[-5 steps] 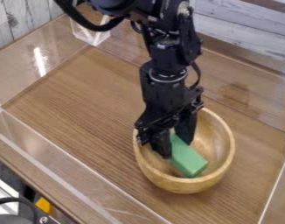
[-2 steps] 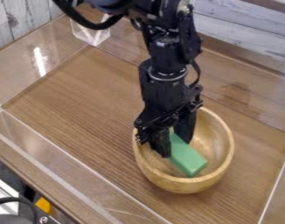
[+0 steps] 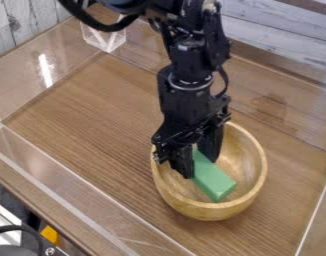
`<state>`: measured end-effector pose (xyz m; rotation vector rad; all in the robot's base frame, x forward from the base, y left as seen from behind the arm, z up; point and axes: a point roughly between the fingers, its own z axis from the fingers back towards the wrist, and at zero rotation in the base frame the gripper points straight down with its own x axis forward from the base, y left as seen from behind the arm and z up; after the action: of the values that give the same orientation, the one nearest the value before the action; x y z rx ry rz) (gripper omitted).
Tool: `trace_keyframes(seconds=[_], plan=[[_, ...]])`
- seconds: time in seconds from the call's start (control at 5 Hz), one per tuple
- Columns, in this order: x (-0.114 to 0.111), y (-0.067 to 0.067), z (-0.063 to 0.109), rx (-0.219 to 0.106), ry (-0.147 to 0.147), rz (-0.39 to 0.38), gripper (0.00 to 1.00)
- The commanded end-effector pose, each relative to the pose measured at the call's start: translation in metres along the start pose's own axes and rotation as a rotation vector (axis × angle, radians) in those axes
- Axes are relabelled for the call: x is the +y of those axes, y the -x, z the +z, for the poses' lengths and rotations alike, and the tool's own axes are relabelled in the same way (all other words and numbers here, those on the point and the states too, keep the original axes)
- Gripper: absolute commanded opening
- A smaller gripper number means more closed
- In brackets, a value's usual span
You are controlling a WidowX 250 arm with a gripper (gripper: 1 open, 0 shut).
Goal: Remove the green block from inside the brown bowl and put it on the table
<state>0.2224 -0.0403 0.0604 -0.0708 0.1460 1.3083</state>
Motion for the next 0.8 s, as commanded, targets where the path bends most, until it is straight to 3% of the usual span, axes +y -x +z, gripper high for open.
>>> trace_keyframes(seconds=[0.0,0.6], plan=[[-0.0063,0.0002,0.0153,-0.017,0.05,-0.014,0.0],[-0.0043,-0.0006,0.0205,-0.024,0.045,-0.006,0.0]])
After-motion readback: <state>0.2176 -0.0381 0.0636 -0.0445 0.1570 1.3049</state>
